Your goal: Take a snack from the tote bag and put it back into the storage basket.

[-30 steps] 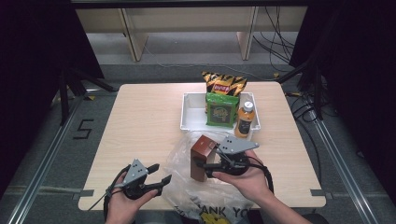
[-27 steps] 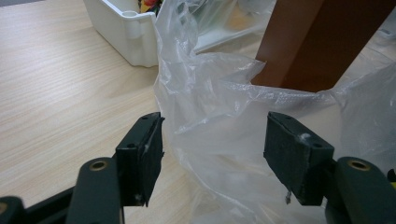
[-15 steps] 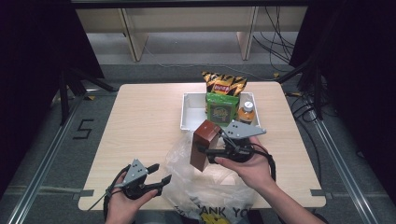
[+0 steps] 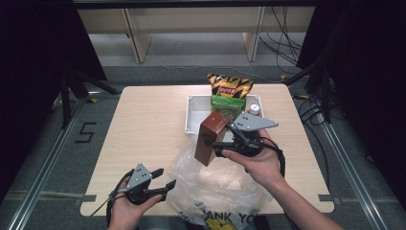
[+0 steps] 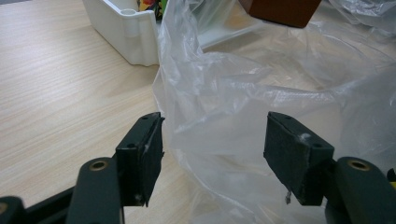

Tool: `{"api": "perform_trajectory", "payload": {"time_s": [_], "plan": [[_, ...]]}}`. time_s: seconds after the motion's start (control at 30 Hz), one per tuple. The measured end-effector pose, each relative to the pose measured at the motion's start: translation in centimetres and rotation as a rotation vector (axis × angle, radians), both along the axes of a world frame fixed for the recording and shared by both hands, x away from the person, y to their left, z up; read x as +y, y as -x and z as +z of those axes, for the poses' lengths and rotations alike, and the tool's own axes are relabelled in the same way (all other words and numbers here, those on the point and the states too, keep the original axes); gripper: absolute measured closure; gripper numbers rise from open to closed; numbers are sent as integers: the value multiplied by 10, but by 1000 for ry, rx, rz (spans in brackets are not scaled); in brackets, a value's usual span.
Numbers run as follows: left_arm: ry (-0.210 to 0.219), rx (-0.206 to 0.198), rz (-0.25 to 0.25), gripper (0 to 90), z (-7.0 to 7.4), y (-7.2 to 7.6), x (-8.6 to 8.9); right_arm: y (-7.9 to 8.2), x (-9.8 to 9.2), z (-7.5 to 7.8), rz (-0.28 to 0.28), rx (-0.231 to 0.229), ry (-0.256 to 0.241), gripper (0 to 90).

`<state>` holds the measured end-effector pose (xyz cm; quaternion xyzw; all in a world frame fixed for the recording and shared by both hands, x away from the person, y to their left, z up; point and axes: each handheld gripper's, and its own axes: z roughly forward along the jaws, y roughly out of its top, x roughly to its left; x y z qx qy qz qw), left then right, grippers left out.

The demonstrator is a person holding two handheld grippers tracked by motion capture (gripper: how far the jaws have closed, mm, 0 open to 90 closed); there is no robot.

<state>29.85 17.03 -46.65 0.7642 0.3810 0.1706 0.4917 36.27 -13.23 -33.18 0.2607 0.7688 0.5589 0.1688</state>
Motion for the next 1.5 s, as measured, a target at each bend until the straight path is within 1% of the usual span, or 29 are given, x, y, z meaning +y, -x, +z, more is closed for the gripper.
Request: {"api": "perform_trajectory", "payload": {"time_s": [0.07,0.13,0.17,0.2,0.23,0.27,0.37,0.43,0.47,0.57,0.6,0.63,0.7,0.73,0.77,0.87,0.9,0.93,1.0,1.03,1.13,1.17,1.2,1.27,1.3,1.37,1.43,1.47,1.5], "plan": [[8,9,4,368,0,0,-1,-4,0,2,9,-25,0,383],[7,9,5,367,0,0,-1,-3,1,4,-4,8,-26,383],[8,8,3,368,0,0,-1,-5,0,6,4,-10,-11,383],[9,8,3,367,-1,0,-1,-5,0,6,5,-14,-24,383],[9,9,3,368,-1,0,-1,-6,-1,8,3,-24,-17,383],[10,9,4,368,-1,0,-1,-7,0,9,11,-29,-26,383],[9,9,2,368,-1,0,-1,-7,-1,14,-4,-24,-32,383],[9,10,2,368,-1,0,-1,-8,-1,16,-6,-29,-39,383],[9,10,2,368,-1,0,-1,-9,-1,18,1,-44,-37,383],[9,11,1,368,-1,0,-1,-9,0,22,-10,-39,-50,383],[9,11,1,368,-1,0,-1,-11,-1,24,-13,-49,-40,383],[8,10,1,368,-1,0,-1,-11,0,25,-21,-34,-53,383],[9,9,2,368,-1,0,-1,-14,-1,27,-18,-60,-46,383],[10,10,1,368,-1,0,-1,-15,0,27,-24,-57,-48,383],[10,10,2,368,-1,0,-1,-16,0,28,-37,-67,-55,383],[9,9,2,368,-1,0,-1,-20,1,29,-39,-72,-49,384],[9,9,1,368,-1,0,-1,-21,1,29,-36,-84,-40,383],[8,9,1,368,-1,0,-1,-22,2,29,-38,-71,-46,383],[9,9,1,368,-1,0,-1,-25,3,29,-52,-77,-49,383],[9,9,1,368,-1,0,-1,-28,3,29,-42,-79,-42,383],[11,9,-1,368,-1,0,-1,-32,4,28,-61,-64,-43,383],[11,10,0,368,-1,0,-1,-36,5,28,-61,-78,-46,383],[12,9,-1,368,-1,0,-1,-36,6,29,-63,-53,-47,383],[7,10,4,368,0,0,0,-41,7,28,-61,-54,-46,383],[8,11,8,368,0,1,0,-41,8,28,-73,-38,-47,383],[8,10,6,368,0,0,0,-46,8,28,-77,-58,-31,383],[8,10,6,368,0,0,0,-49,10,26,-81,-49,-38,383],[12,7,5,368,-1,0,0,-51,10,26,-77,-57,-33,383],[14,6,4,368,0,0,0,-52,10,25,-87,-45,-30,383]]}}
